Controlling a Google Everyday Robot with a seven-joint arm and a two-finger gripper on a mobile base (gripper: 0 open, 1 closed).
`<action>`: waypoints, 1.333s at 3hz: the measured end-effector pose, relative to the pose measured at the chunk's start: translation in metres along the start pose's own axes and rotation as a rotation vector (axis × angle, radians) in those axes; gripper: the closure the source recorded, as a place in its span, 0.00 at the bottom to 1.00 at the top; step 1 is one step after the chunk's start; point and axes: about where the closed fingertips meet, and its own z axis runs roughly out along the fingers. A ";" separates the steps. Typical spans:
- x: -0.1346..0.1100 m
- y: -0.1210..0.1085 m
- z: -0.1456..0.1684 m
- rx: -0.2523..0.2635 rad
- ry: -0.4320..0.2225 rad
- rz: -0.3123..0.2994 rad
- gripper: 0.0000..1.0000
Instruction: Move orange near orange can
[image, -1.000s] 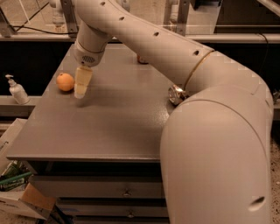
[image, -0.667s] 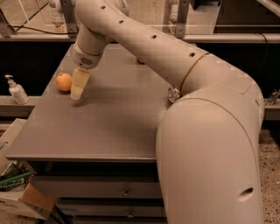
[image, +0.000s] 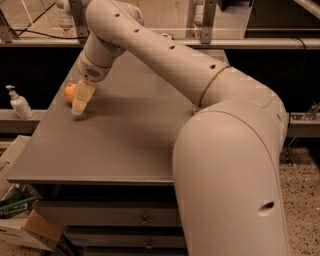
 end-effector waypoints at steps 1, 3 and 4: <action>-0.009 -0.001 0.009 -0.001 -0.015 -0.010 0.18; -0.008 -0.004 0.005 0.014 -0.031 0.004 0.64; -0.005 -0.003 -0.009 0.035 -0.041 0.007 0.88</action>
Offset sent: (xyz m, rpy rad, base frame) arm 0.0067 0.0139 0.0038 0.0424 -0.0093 -0.0080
